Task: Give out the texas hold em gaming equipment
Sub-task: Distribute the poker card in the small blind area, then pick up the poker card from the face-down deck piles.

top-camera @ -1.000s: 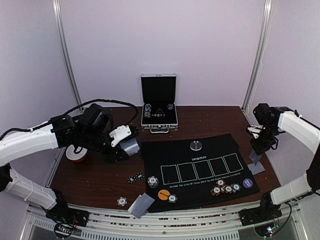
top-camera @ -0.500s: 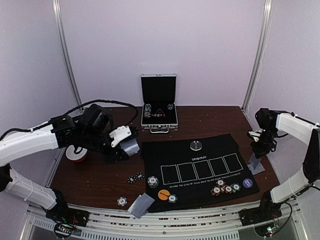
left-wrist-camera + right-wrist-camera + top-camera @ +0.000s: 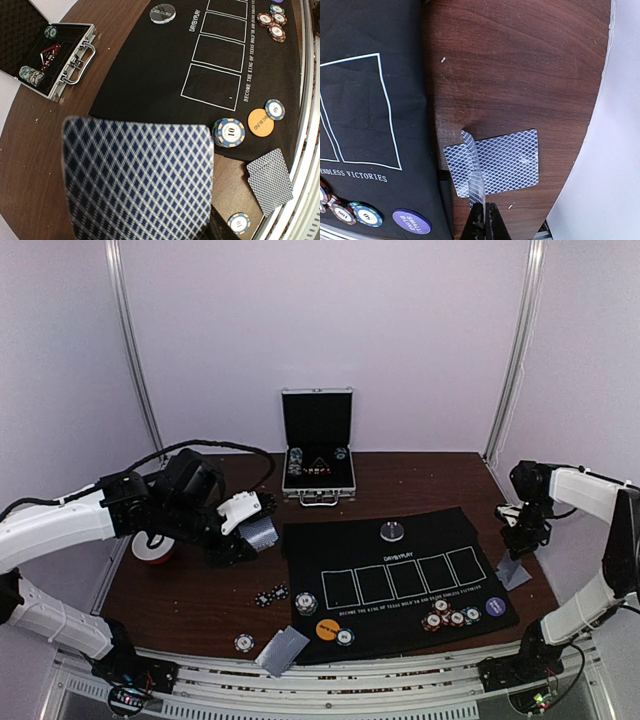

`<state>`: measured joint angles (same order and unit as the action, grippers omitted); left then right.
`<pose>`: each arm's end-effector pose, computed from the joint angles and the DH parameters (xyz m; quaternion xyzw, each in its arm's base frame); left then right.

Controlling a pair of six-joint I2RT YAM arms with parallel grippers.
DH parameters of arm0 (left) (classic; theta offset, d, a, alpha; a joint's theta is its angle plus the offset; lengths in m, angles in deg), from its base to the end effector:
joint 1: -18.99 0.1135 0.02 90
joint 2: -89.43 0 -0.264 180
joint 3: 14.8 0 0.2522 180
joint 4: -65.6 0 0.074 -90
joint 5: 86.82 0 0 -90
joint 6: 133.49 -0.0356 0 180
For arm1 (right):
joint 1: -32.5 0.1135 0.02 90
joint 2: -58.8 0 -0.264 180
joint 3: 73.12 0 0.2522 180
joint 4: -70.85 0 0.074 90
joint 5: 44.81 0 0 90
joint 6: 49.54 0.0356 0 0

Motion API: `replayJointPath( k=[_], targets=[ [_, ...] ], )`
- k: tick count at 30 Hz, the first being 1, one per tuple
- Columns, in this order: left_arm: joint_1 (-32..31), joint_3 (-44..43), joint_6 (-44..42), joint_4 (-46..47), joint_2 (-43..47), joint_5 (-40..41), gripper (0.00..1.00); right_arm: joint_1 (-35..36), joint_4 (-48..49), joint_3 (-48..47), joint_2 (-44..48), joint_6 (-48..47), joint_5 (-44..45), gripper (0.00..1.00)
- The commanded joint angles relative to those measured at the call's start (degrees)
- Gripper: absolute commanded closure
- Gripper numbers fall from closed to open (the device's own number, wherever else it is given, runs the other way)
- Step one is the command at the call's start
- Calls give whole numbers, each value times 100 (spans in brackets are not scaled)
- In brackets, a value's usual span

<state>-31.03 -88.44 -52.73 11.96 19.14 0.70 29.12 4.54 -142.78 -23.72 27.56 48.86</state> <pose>0.1612 -0.1947 0.2925 0.4713 0.8137 -0.1374 0.3112 0.2515 -0.0171 0.2115 -0.0796 0.9918 -0.0449 0.0889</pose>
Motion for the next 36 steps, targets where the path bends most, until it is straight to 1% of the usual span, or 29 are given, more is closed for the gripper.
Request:
replayJointPath(
  k=[1, 6, 8, 17, 22, 23, 25, 30, 32, 34, 36],
  targets=[
    [-5, 38, -96, 296, 114, 37, 56, -65, -47, 129, -69, -2, 187, 100],
    [-2, 35, -96, 297, 113, 32, 56, -67, -1, 165, -95, 15, 470, 100],
    [-2, 37, -96, 301, 111, 31, 56, -66, 24, 178, -121, 32, 535, 93],
    [-1, 48, -96, 294, 136, 29, 56, -83, 47, 138, -336, 103, 783, 81],
    [-6, 66, -94, 296, 179, 29, 56, -97, 85, 144, -332, 130, 1184, 65],
    [-5, 66, -95, 296, 173, 33, 56, -93, 118, 143, -316, 130, 1234, 58],
    [-4, 72, -94, 296, 175, 37, 56, -90, 184, 141, -280, 120, 1348, 49],
    [-5, 69, -87, 296, 173, 23, 56, -93, 289, 38, -204, 104, 1685, 38],
    [-1, 66, -87, 296, 188, 12, 56, -92, 314, -106, -159, 149, 1710, 26],
    [0, 62, -89, 297, 175, 2, 56, -30, 310, -338, -57, 317, 1685, 2],
    [-3, 56, -95, 297, 169, -20, 56, 157, 267, -656, 67, 515, 1526, 0]
  ],
)
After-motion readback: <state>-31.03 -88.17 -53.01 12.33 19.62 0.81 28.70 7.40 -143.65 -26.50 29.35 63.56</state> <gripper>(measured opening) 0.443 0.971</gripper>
